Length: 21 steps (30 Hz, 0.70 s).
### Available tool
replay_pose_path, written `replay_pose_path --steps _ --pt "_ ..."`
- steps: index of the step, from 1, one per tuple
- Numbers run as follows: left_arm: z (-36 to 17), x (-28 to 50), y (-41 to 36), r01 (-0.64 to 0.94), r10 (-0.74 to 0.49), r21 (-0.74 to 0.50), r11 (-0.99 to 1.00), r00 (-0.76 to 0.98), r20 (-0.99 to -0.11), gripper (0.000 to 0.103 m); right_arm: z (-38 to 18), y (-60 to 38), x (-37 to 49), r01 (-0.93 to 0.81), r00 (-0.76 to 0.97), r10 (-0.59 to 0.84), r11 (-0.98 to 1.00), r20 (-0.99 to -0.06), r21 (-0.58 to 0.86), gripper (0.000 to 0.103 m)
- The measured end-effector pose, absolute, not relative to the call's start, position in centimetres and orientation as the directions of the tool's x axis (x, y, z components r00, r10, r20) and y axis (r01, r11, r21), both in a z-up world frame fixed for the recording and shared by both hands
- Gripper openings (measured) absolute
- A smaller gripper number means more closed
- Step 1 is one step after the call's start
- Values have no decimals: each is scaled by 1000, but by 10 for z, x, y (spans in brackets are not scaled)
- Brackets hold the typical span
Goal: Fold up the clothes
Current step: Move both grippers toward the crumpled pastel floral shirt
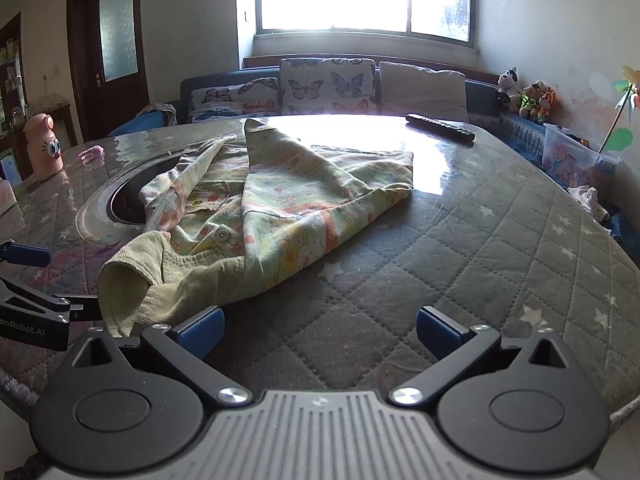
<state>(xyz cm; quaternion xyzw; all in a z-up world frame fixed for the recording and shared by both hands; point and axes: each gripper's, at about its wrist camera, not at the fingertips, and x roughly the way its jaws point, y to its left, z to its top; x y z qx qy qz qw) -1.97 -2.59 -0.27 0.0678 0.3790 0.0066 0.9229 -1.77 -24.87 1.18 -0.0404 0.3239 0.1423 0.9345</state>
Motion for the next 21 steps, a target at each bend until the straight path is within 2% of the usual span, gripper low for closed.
replay_pose_path --steps 21 --pt "-2 -26 -38 47 69 146 988 711 -700 103 12 -248 -31 -323 744 257 946 -616 6 103"
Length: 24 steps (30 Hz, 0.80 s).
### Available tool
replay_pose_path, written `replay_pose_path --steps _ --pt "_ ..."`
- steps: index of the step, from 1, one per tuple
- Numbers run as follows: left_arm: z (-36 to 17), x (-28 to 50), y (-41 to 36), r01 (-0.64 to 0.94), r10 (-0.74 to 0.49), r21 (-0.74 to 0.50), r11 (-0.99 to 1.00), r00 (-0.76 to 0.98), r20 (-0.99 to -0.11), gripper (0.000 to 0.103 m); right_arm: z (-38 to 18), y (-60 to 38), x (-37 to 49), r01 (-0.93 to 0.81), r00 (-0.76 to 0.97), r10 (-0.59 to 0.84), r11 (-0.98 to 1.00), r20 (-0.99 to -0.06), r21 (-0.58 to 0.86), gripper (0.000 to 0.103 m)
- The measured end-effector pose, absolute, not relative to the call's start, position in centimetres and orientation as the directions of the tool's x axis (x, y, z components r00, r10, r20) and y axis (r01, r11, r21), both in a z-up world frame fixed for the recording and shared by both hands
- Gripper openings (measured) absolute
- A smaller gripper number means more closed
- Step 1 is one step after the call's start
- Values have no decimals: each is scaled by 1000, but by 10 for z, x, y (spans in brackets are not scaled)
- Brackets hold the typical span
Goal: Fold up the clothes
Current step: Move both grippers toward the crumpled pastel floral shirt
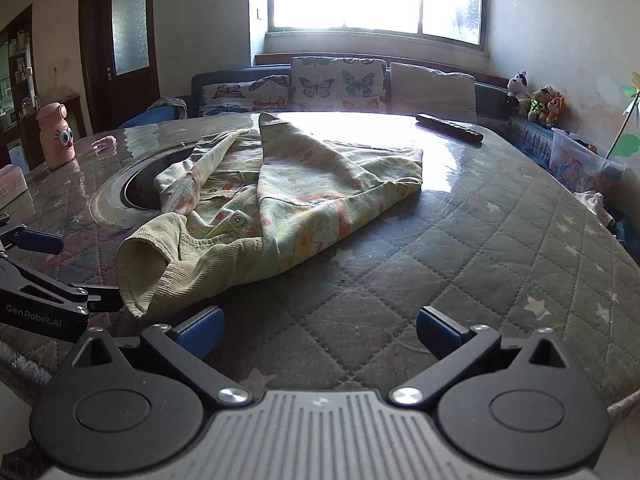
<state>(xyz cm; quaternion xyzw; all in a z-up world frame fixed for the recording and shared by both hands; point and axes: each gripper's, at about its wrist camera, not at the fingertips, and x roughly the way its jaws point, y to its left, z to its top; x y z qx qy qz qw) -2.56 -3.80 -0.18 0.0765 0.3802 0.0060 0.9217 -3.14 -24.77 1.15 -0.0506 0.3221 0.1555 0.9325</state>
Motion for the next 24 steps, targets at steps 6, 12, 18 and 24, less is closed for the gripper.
replay_pose_path --steps 6,12,18,24 --pt "-3 -24 -39 49 70 148 988 707 -703 103 11 -248 -30 -325 741 261 946 -618 9 103" --pt "-3 -22 -39 47 70 146 988 707 -704 103 11 -247 -28 -331 740 264 944 -619 7 103" --pt "-4 -19 -37 45 70 143 989 703 -708 103 12 -245 -25 -332 739 263 943 -620 4 103" --pt "-4 -15 -32 38 71 136 990 700 -711 103 11 -243 -19 -336 735 258 942 -627 -6 103"
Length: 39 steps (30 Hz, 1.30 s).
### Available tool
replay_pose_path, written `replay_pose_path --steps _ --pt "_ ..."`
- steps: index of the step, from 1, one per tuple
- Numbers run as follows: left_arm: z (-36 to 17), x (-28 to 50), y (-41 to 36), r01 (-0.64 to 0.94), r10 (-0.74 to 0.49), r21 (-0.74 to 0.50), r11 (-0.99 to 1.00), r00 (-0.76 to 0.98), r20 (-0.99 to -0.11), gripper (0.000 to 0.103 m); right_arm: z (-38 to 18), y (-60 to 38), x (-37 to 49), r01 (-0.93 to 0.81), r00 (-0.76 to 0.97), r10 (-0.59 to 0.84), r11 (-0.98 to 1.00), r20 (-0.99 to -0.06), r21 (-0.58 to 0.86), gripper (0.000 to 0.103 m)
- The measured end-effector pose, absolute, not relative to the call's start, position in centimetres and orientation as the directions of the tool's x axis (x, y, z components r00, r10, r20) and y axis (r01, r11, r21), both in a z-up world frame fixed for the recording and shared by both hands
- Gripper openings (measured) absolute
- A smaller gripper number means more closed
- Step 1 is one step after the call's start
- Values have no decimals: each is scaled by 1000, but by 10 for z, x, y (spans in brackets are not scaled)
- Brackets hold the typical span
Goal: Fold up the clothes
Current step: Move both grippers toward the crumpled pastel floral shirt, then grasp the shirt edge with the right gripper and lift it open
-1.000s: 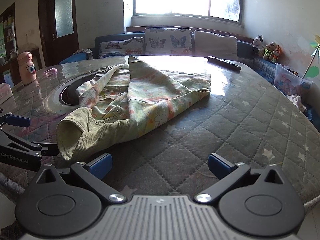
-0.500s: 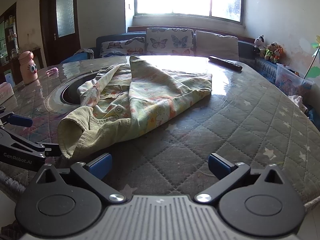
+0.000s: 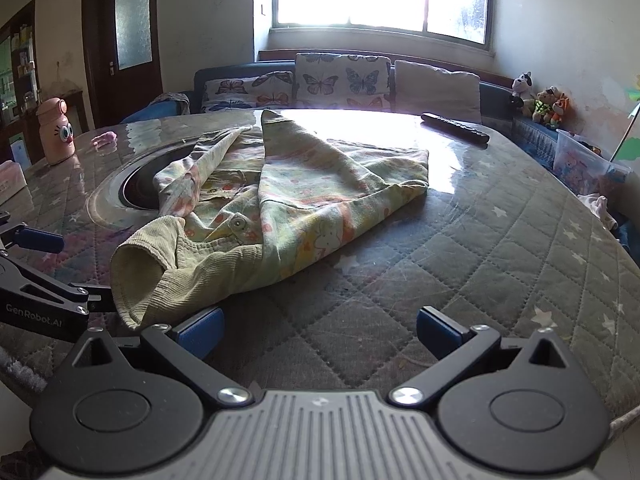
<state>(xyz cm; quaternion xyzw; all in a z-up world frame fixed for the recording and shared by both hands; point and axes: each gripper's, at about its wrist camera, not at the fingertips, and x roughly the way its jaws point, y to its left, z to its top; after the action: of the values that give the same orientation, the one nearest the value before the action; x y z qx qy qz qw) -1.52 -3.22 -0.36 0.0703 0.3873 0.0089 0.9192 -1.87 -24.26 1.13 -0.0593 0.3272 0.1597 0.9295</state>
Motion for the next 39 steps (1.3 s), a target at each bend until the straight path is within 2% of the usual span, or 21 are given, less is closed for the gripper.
replay_pose_path --steps 22,32,39 --pt "13 20 -8 2 99 144 990 714 -693 103 26 -251 28 -302 742 234 953 -628 -2 103" --pt "29 52 1 10 75 122 992 736 -673 103 43 -229 94 -359 728 284 933 -624 5 103" --pt "28 74 7 21 53 100 995 732 -679 103 49 -194 149 -410 712 311 912 -630 -13 98"
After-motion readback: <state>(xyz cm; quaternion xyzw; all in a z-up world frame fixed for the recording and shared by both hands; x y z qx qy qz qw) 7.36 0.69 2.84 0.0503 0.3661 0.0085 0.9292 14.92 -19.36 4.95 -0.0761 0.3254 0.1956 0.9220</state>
